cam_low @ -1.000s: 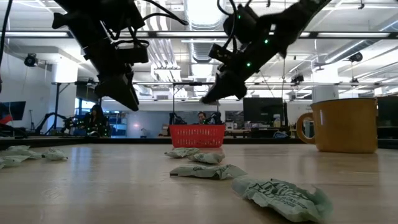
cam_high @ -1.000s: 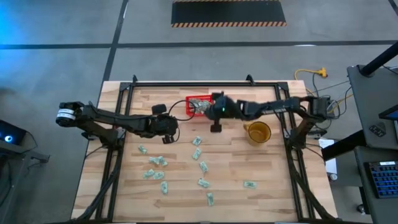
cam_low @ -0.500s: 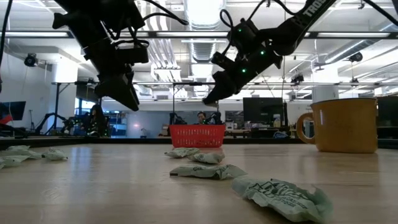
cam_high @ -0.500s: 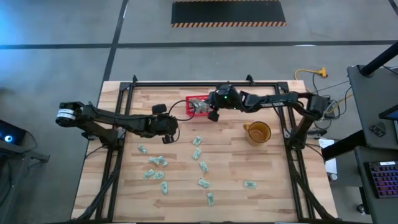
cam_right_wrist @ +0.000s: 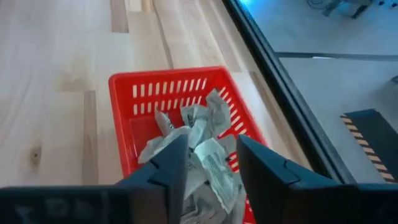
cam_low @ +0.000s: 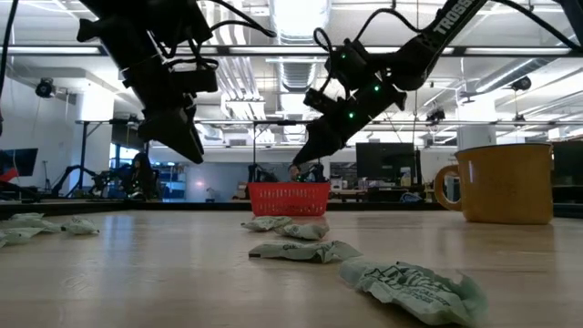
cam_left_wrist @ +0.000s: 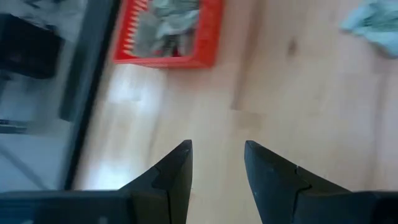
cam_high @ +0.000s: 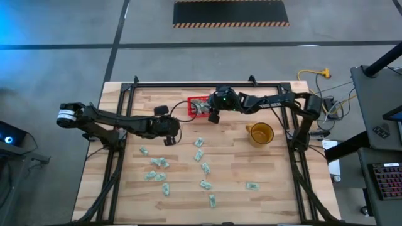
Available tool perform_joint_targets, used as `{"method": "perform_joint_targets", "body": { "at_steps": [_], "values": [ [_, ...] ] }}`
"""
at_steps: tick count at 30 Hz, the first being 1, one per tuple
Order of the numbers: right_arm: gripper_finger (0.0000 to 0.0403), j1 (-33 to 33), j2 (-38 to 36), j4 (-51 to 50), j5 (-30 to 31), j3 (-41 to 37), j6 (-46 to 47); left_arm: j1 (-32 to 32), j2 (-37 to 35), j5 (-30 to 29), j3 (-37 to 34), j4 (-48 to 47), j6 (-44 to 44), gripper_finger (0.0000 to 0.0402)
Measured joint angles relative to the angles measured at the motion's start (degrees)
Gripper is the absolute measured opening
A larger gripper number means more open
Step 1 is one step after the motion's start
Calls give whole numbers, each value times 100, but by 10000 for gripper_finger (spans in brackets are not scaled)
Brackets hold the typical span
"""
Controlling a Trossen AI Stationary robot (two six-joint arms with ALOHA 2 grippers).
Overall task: Pick and place Stevia / Truvia into bins
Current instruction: Put the white stevia packet into the red bin
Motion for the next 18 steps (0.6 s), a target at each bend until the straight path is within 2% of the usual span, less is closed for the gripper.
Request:
{"method": "perform_joint_targets", "body": {
  "at_steps": [4, 7, 13, 18],
  "values": [
    [154, 74, -357, -561, -104, 63, -103, -17, 0, 1073, -3, 4, -157, 130],
    [159, 206, -650, -1135, -453, 56, -204, -81, 0, 1751, -34, 7, -382, 130],
    [150, 584, -1252, -2584, -1638, 25, -321, -386, 0, 2013, -263, -7, -676, 130],
    [140, 1071, -1654, -3319, -1996, -69, -239, -635, 0, 2572, -382, -277, -970, 130]
  ]
}}
